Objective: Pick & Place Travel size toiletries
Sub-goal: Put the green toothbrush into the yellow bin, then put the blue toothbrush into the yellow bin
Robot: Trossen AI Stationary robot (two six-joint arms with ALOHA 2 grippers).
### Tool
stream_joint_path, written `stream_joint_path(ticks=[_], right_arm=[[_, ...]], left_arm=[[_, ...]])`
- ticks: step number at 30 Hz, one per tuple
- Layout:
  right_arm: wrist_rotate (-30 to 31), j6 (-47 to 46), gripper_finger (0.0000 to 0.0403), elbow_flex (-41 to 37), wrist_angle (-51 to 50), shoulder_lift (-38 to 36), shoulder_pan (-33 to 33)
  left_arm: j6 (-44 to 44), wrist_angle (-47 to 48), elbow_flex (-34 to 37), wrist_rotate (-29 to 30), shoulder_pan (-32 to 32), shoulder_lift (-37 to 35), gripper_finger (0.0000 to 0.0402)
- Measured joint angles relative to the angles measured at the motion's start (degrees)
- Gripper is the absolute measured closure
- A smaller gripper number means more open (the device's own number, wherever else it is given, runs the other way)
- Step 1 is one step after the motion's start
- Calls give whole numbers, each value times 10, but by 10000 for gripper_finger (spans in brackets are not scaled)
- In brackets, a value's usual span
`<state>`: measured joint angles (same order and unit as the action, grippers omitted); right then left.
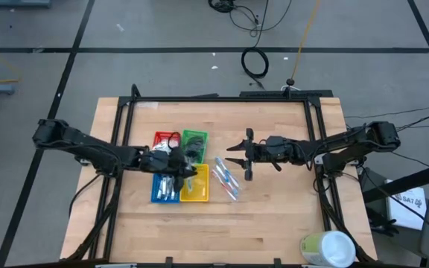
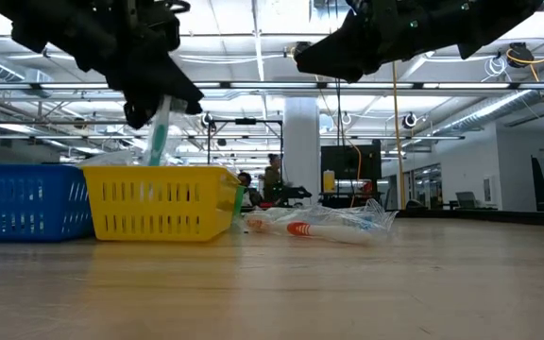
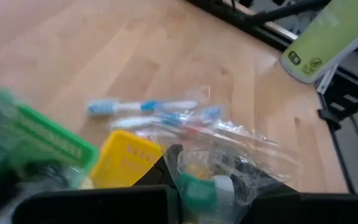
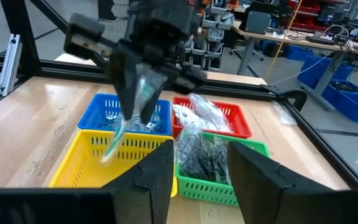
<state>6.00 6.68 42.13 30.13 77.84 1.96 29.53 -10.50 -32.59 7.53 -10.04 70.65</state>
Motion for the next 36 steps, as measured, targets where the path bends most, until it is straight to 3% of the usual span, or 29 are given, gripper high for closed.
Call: stream_joint_path(ticks=[3, 13, 24, 27, 30, 36], right_arm=[[0, 0, 266, 0, 0, 0, 0], [0, 0, 262, 0, 0, 0, 0], [-1, -13, 261, 0, -41, 0, 0], [5, -50, 261, 0, -103, 2, 5], [57, -84, 261, 0, -141, 32, 26], [61, -126, 261, 42, -149, 123, 65]], left_arm=[[24, -12, 0, -17, 0, 20, 346], [24, -12, 0, -20, 1, 39, 245], [-66, -10, 0, -21, 15, -4, 140], [-81, -23, -2, -18, 23, -32, 125], [-98, -14, 0, -4, 30, -59, 118], [-135, -19, -1, 33, 38, -88, 124]])
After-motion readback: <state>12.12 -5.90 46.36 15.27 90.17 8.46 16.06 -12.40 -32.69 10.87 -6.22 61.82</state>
